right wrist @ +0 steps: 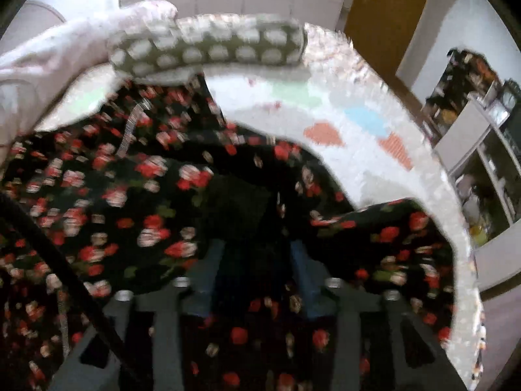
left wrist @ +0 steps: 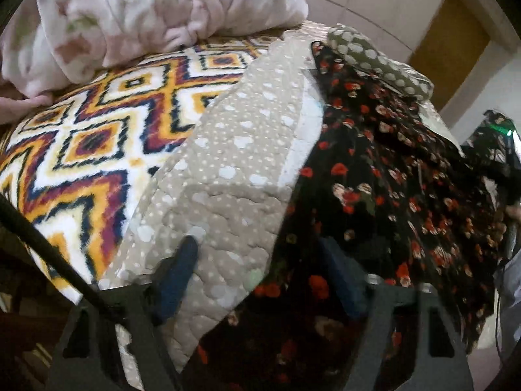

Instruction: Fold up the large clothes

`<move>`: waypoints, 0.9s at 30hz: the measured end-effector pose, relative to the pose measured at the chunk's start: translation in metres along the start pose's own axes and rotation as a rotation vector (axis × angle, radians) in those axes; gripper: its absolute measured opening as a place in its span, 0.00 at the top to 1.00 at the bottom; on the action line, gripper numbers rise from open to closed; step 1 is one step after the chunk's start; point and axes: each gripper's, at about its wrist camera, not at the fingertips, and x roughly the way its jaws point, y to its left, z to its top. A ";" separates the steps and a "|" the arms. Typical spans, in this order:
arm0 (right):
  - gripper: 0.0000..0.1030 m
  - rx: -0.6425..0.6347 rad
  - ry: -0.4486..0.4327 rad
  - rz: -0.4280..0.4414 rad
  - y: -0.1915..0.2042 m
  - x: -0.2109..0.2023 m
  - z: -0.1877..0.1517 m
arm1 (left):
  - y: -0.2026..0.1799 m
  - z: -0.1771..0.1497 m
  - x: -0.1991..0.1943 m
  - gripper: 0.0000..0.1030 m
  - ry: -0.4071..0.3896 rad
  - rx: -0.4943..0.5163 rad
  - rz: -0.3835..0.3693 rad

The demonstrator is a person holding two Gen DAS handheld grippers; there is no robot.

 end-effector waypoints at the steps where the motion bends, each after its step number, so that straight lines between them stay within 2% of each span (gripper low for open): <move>1: 0.36 -0.005 -0.043 -0.002 0.004 -0.018 -0.001 | -0.002 -0.001 0.000 0.65 0.009 0.017 -0.021; 2: 0.34 -0.014 -0.076 -0.004 0.010 -0.032 -0.003 | -0.005 -0.003 -0.001 0.82 0.025 0.030 -0.071; 3: 0.34 -0.029 -0.105 0.005 0.019 -0.045 -0.003 | -0.007 -0.005 -0.002 0.83 0.029 0.030 -0.086; 5: 0.34 -0.072 -0.143 0.068 0.045 -0.068 -0.002 | -0.013 -0.010 -0.009 0.85 0.011 0.050 -0.063; 9: 0.30 -0.198 -0.151 0.299 0.121 -0.092 0.008 | -0.012 -0.024 -0.025 0.86 0.020 0.009 -0.118; 11: 0.30 -0.250 -0.138 0.370 0.161 -0.092 0.016 | -0.010 -0.031 -0.031 0.86 0.014 -0.011 -0.136; 13: 0.30 -0.306 -0.127 0.398 0.203 -0.085 0.023 | -0.009 -0.033 -0.034 0.86 0.002 -0.021 -0.142; 16: 0.30 -0.362 -0.049 0.409 0.262 -0.056 0.038 | -0.004 -0.033 -0.033 0.86 -0.003 -0.042 -0.161; 18: 0.31 -0.403 -0.007 0.345 0.294 -0.032 0.043 | 0.001 -0.033 -0.032 0.86 -0.004 -0.054 -0.180; 19: 0.50 -0.427 0.016 0.306 0.306 -0.021 0.043 | 0.003 -0.034 -0.032 0.86 -0.007 -0.059 -0.190; 20: 0.75 -0.454 0.061 0.261 0.317 -0.008 0.043 | 0.005 -0.034 -0.033 0.86 -0.011 -0.062 -0.197; 21: 0.92 -0.467 0.119 0.224 0.325 0.005 0.043 | 0.007 -0.035 -0.033 0.85 -0.014 -0.066 -0.205; 22: 0.92 -0.457 0.163 0.207 0.332 0.017 0.046 | 0.009 -0.035 -0.034 0.85 -0.018 -0.071 -0.214; 24: 0.92 -0.453 0.137 0.205 0.344 0.019 0.054 | 0.013 -0.035 -0.035 0.85 -0.023 -0.083 -0.227; 27: 0.92 -0.402 0.118 0.258 0.354 0.020 0.070 | 0.018 -0.037 -0.037 0.85 -0.028 -0.093 -0.235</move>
